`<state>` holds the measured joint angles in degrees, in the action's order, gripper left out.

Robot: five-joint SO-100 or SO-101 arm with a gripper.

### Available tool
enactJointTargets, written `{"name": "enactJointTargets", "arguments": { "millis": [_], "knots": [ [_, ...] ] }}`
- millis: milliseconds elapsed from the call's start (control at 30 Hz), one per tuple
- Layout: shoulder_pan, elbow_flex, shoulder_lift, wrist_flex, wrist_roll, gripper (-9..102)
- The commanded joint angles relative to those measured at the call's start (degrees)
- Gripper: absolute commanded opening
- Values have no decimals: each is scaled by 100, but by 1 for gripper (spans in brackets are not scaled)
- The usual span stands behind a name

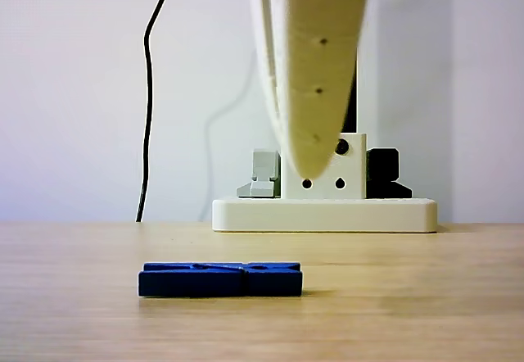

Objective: Grasp a peg and put it in the crate.

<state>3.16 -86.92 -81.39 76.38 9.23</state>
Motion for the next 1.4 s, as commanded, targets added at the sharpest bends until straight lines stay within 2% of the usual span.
{"name": "enactJointTargets", "arguments": {
  "millis": [0, 267, 567, 1033, 1100, 1233, 1367],
  "knots": [
    [378, 940, 70, 62, -264, 0],
    [668, 1705, 984, 44, -554, 2],
    [650, 2180, 1529, 35, -624, 15],
    [308, 2101, 2057, -439, -615, 14],
    [352, 2092, 2074, -457, -615, 11],
    [378, 2083, 2180, -431, -615, -2],
    [378, 2065, 2347, -431, -615, 0]
  ]
}}
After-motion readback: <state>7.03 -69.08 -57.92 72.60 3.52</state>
